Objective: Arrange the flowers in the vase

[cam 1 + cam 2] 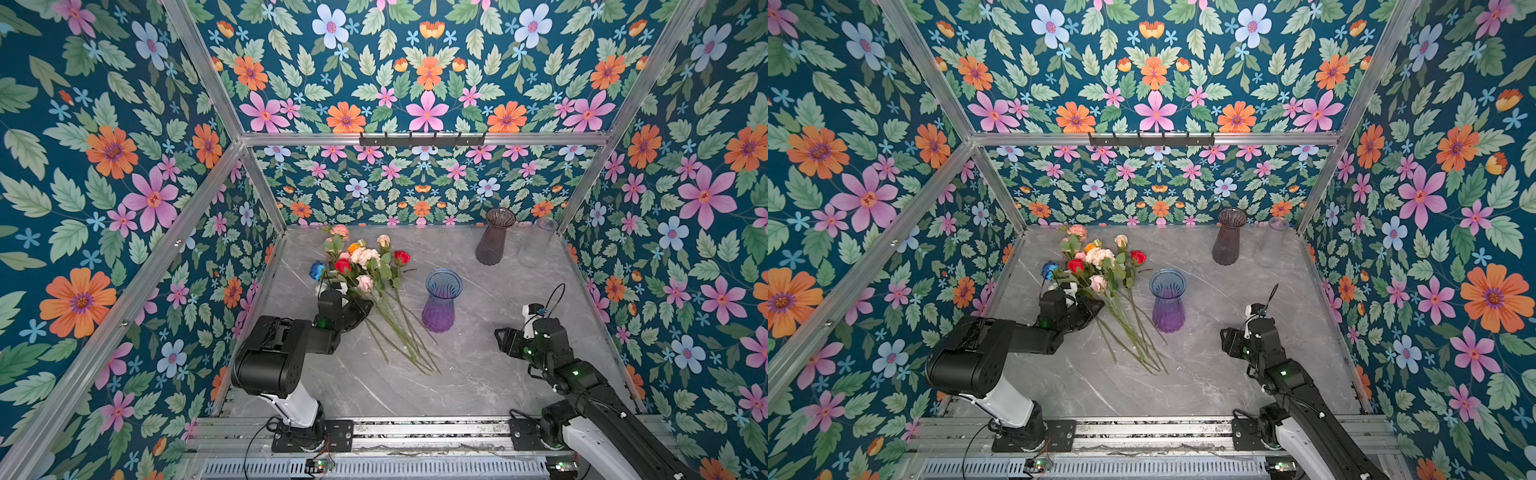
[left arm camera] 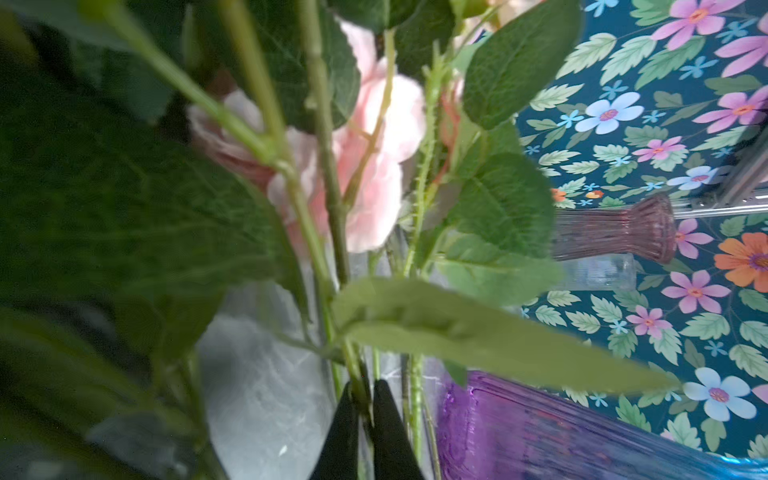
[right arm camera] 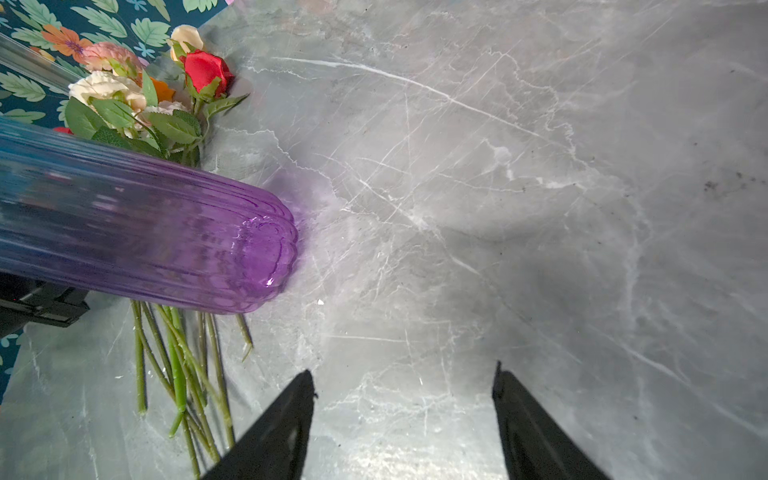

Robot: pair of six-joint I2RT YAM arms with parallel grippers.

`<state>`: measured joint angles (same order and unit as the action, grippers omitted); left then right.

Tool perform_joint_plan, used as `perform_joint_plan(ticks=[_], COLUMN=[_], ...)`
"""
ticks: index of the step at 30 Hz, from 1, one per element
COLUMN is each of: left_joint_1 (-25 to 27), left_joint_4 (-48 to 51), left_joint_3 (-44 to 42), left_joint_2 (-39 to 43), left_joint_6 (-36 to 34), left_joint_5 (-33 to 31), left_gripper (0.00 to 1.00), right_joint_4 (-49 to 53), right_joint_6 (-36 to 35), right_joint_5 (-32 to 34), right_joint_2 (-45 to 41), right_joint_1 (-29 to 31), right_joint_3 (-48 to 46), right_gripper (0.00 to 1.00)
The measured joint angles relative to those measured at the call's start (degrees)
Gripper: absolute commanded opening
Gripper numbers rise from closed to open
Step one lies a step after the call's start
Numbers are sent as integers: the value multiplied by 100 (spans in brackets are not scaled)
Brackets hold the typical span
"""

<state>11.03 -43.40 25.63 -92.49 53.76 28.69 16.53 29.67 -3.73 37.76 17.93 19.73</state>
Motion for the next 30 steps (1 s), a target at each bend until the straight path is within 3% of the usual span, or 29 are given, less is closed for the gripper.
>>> perform_joint_plan(ticks=[14,17,18,19,21,30], left_joint_1=[7,9,11,11,11,11], left_joint_4=[1054,1447,1617,1794,2070,2728], left_joint_3=[118,330,409,487,570,476], left_joint_2=[2020,2415,2531,2638,2806,3156], left_joint_6=[-407,-643,-758,-822,-984,-1314], left_joint_5=[-79,-129,-197,-236,-341,-472], left_gripper=[0,16,17,15,0,0], right_joint_4=[-2,-2,-2,-2,-2,-2], right_joint_6=[0,0,0,0,0,-2], right_joint_5=[0,-4,-13,-22,-22,-42], right_joint_2=[4,-7,-11,-13,-31,-20], right_joint_1=[0,0,0,-2,0,0], right_joint_3=[0,0,0,0,0,0], right_gripper=[69,69,69,69,69,69])
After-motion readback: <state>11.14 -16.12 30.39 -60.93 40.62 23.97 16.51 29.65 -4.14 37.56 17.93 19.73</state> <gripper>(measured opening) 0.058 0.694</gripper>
